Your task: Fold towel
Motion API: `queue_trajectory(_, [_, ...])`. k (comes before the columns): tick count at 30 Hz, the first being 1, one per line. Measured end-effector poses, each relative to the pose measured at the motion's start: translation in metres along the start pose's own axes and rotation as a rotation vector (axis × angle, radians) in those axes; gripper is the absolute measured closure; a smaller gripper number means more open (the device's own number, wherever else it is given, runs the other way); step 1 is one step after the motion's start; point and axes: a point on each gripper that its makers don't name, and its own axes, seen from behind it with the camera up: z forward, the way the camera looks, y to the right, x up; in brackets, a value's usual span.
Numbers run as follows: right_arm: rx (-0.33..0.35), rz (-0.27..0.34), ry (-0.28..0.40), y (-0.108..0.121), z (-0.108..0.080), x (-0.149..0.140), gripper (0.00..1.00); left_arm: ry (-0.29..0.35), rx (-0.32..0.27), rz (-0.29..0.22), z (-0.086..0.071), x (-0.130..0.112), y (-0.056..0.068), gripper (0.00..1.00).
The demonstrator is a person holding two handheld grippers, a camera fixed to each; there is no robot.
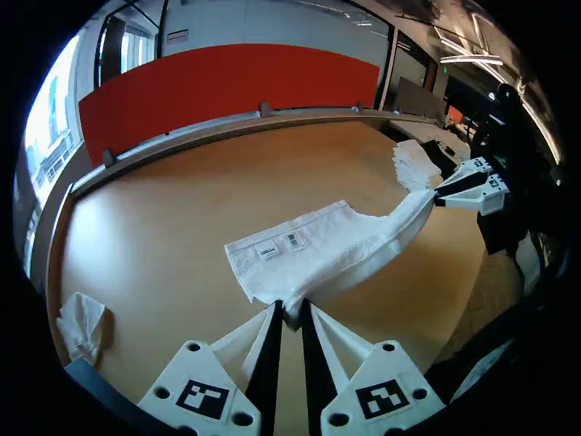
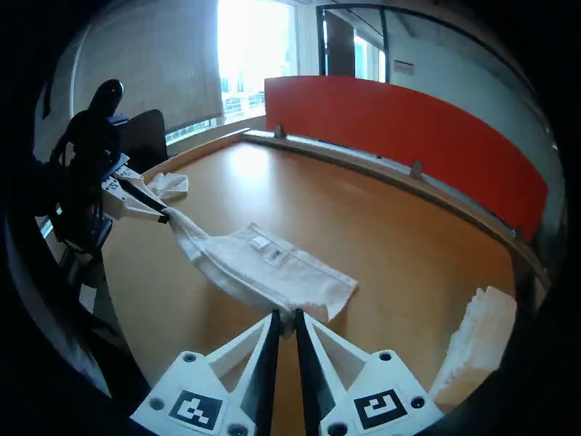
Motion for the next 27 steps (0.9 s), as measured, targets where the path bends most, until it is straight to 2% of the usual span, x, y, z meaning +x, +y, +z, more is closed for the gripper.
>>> queue_trajectory(12, [0.006,0.004,0.000,-0.001,-0.009,0.004,0.84,-0.005,-0.016,-0.022,-0.012,-0.002,0.010,0.82])
queue_trajectory(27, [0.015,0.006,-0.026,-0.001,0.001,-0.005,0.84,-0.022,-0.009,-0.030,0.000,-0.009,0.005,0.82])
